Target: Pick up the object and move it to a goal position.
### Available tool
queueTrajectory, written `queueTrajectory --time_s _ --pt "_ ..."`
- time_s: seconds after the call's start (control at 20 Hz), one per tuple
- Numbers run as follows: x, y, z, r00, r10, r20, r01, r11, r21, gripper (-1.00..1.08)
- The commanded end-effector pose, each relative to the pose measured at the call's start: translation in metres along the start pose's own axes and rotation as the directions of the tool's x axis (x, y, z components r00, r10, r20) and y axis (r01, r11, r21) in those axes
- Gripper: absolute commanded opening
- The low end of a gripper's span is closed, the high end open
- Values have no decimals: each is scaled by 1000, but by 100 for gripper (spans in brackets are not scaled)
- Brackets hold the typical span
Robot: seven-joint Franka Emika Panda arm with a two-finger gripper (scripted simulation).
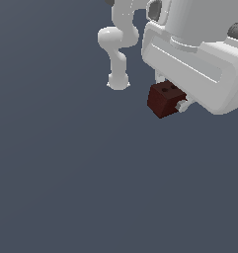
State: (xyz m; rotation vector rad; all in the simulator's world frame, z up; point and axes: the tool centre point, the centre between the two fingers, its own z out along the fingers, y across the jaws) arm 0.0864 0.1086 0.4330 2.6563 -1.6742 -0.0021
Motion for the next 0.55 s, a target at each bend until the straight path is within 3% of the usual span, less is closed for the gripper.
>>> queueTrajectory --time_s 0.0,0.5 --pt "1 -2 -5 1000 0 0 0 1000 2 -100" --pt "1 -5 -11 1000 0 0 0 1000 2 -100"
